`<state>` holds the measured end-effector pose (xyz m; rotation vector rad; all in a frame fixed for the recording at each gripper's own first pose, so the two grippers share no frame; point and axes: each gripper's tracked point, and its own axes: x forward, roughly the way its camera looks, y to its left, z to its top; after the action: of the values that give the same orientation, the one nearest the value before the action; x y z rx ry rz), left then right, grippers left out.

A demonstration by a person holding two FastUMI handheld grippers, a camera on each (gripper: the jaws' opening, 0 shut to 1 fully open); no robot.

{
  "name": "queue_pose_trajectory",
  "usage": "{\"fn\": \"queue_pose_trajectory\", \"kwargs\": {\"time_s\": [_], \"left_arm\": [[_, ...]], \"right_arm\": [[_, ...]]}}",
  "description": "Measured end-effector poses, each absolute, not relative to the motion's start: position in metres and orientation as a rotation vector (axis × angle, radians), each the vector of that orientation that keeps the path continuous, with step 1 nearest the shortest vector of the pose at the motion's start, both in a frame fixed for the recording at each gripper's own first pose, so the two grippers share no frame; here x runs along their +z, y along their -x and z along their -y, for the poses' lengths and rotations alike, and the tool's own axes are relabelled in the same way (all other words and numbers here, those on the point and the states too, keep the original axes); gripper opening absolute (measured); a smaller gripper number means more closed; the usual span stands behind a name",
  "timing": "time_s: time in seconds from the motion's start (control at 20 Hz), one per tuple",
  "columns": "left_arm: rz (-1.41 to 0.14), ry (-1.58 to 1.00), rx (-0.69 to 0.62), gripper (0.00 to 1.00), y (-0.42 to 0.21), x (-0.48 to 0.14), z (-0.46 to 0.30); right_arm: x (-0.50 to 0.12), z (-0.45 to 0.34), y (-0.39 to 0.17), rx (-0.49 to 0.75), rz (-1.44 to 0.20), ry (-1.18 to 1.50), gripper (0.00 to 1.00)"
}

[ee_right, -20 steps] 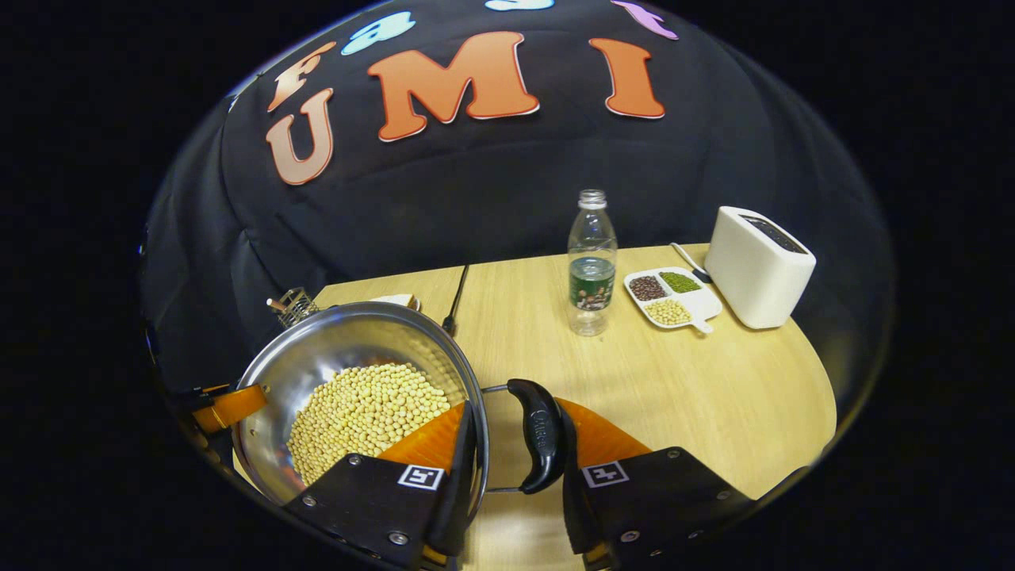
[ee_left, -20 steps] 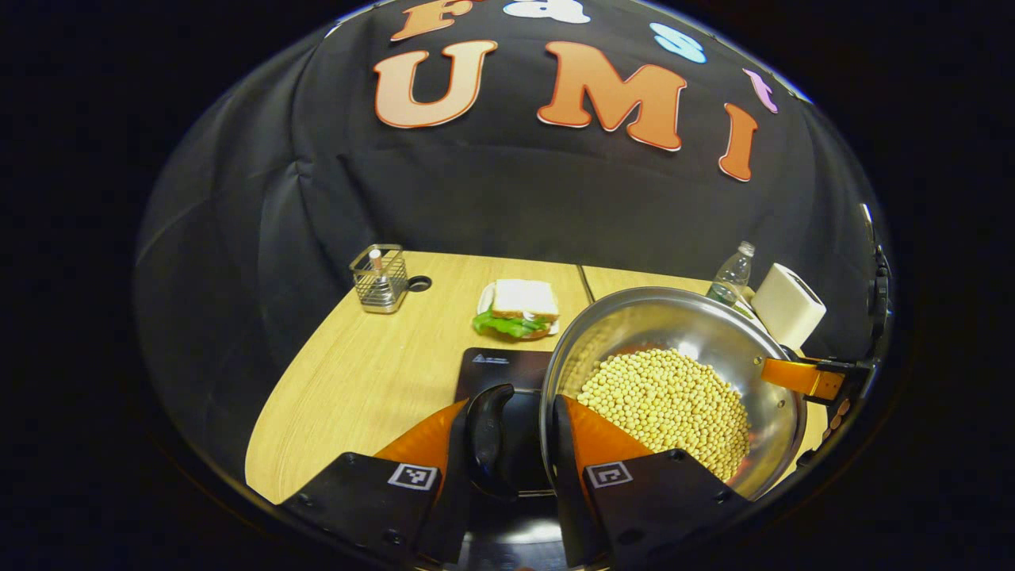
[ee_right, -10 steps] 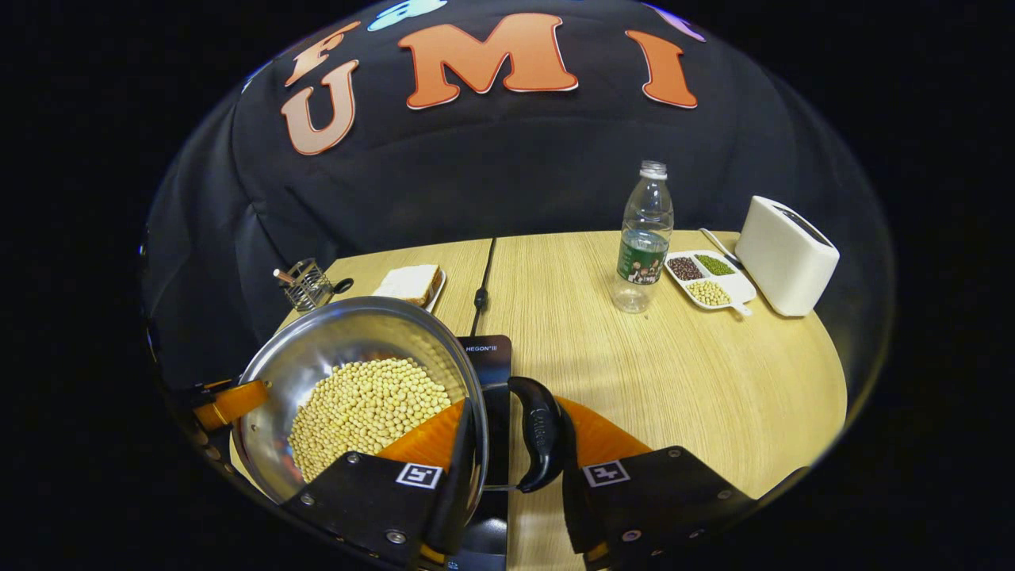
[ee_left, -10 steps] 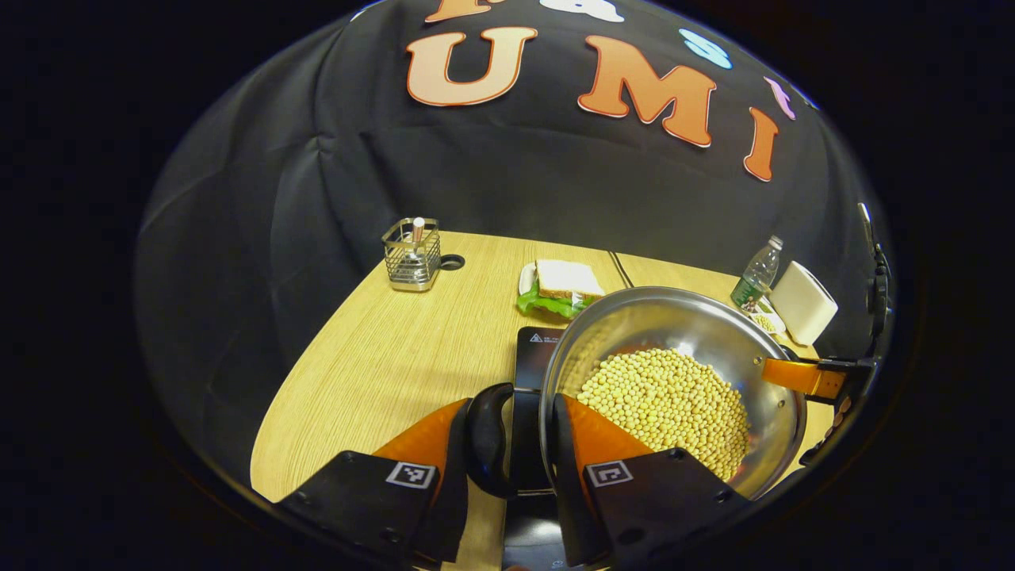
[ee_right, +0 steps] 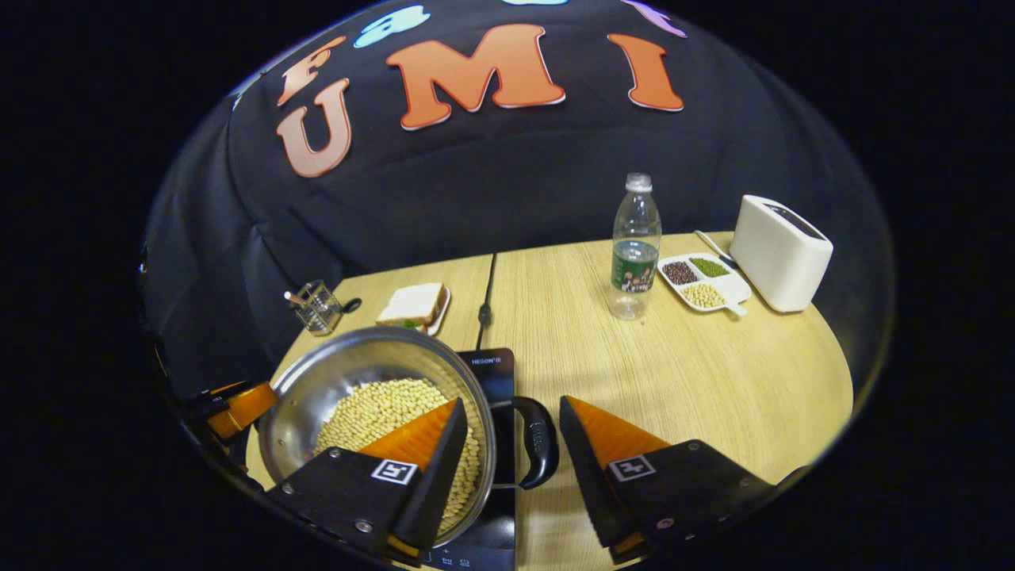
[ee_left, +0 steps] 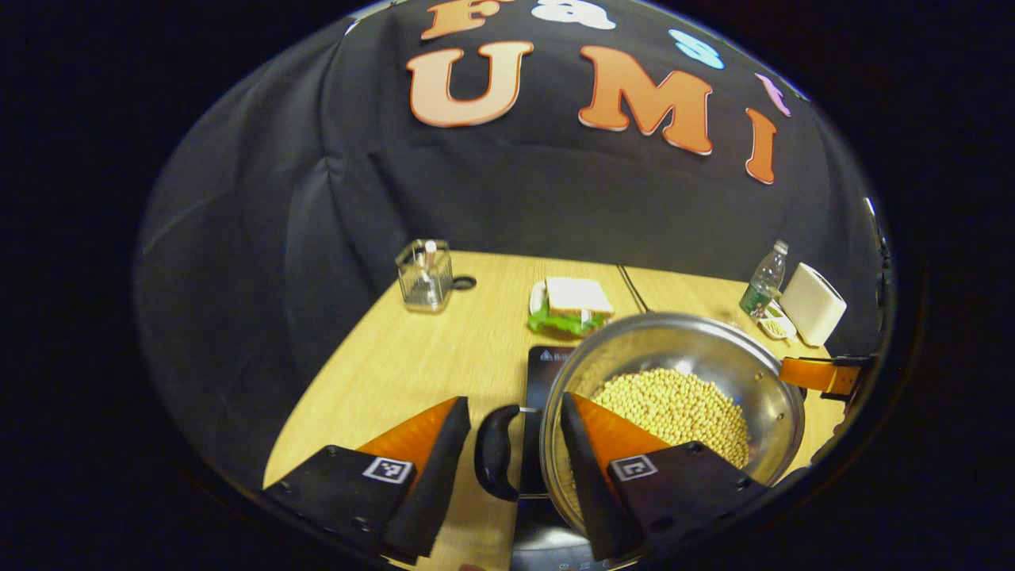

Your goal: First push the handle of the pot to place it horizontally, then grasp the pot with both hands and set it on the induction cooktop.

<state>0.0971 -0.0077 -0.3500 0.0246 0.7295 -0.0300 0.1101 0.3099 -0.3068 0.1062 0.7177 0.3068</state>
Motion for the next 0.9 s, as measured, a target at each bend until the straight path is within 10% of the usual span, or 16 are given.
{"fn": "queue_pose_trajectory", "kwargs": {"time_s": [0.1,0.9], "left_arm": [[-0.654,0.018,-0.025,0.97,-0.099,-0.299,0.016],[-0.044,-0.033,0.087,0.99,-0.015,0.048,-0.008]], "right_arm": [[-0.269,-0.289,-0.113,0.293,-0.644,-0.103,0.88],[-0.021,-0.068,-0.056,0.083,-0.133,0.019,0.94]]}}
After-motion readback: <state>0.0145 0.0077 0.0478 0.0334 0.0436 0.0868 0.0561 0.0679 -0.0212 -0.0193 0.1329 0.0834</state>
